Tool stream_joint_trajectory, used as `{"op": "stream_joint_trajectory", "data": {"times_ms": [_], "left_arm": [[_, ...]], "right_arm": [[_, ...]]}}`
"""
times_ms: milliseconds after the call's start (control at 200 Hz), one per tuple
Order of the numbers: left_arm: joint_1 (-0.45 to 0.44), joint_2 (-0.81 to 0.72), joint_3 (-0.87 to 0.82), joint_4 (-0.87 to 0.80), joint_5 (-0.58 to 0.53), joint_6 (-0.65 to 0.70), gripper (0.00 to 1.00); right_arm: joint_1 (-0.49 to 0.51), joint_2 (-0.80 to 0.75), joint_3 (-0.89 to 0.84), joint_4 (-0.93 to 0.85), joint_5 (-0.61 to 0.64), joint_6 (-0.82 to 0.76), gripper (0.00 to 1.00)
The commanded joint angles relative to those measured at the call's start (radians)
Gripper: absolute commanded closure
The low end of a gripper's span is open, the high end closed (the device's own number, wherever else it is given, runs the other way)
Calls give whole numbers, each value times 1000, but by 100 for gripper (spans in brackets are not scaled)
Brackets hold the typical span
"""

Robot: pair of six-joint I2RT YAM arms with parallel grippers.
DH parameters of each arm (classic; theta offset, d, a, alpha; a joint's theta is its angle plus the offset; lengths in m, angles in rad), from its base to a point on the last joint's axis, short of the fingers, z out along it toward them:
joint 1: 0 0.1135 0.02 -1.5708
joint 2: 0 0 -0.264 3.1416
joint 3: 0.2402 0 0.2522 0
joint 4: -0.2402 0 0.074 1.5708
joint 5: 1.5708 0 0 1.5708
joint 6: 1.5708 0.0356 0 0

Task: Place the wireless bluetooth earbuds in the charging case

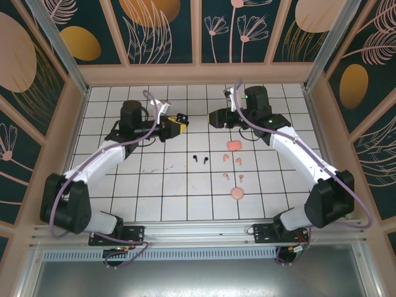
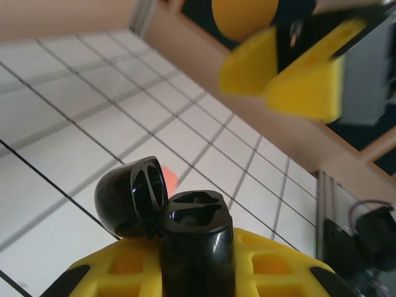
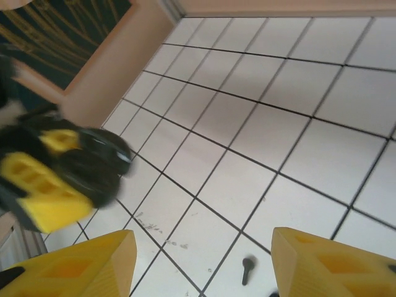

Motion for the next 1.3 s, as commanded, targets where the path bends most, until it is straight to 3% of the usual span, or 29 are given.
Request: {"op": "stream_joint_trajectory", "data": {"times_ms": [0, 255, 395, 551, 661, 776, 1086, 1296], "left_arm": [[5, -104, -101, 293, -157, -101, 100], [3, -295, -344, 657, -384, -96, 100], [1, -345, -443, 803, -455, -31, 100], [-1, -379, -483, 828, -584, 5, 100], [-1, -400, -527, 903, -726, -24, 100], [-1, -398, -556, 975, -800, -62, 100], [-2, -372, -552, 981, -821, -112, 100], [-1, -361, -530, 950, -767, -124, 100]], "right_arm": [[52, -3, -48, -28, 162, 134, 40], [254, 130, 4, -178, 416, 260, 41], [307, 232, 4, -190, 455, 306, 42], [342, 344, 46, -199, 486, 316, 45], [359, 412, 97, -221, 508, 307, 47], [366, 466, 142, -243, 519, 296, 50], [381, 545, 199, -289, 545, 274, 56], [396, 585, 222, -299, 565, 271, 58]]}}
